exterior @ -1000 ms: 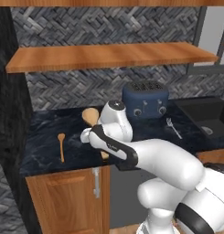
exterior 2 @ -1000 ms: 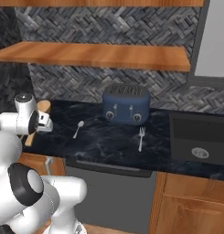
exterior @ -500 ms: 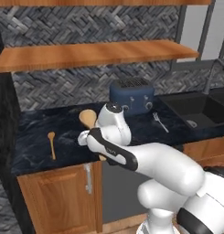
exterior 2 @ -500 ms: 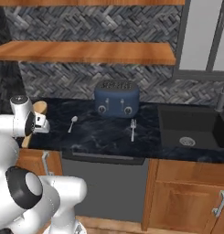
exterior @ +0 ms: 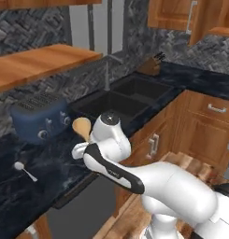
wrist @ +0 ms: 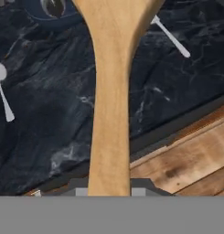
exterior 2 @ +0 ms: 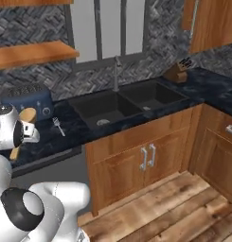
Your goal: Organize the utensils by type. Pick up the wooden spoons from the counter and place them in the open cabinet. Then pick up the metallic utensils from the counter and place them in the open drawer.
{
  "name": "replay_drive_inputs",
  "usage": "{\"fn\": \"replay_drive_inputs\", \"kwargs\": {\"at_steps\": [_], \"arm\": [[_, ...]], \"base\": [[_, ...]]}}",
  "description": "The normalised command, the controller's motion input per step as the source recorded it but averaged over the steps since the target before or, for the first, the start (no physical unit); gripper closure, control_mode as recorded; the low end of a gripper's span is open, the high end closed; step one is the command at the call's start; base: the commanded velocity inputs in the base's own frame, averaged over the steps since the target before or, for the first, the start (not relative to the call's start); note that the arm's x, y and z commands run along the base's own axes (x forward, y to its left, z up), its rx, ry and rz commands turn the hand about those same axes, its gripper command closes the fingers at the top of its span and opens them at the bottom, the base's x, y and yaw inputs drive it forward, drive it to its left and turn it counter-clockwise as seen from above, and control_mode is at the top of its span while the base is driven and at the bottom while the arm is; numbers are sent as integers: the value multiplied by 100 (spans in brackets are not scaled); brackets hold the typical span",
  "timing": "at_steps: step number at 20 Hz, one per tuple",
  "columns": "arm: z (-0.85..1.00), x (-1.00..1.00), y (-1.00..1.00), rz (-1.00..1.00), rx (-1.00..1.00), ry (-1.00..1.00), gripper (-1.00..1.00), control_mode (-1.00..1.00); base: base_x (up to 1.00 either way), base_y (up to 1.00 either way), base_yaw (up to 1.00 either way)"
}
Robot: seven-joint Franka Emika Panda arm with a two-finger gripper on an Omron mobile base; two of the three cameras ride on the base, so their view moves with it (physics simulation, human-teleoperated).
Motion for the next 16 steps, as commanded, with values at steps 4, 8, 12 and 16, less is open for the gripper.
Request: {"fn": "replay_drive_inputs", "kwargs": {"at_steps": [4,8,12,16], "arm": [[0,0,0,0,0,0,100,100],[0,0,0,0,0,0,100,100],[0,0,0,0,0,0,100,100],[0,0,0,0,0,0,100,100]], "base": [[1,3,-100],[1,1,-100],[6,0,-100],[24,6,-84]]}}
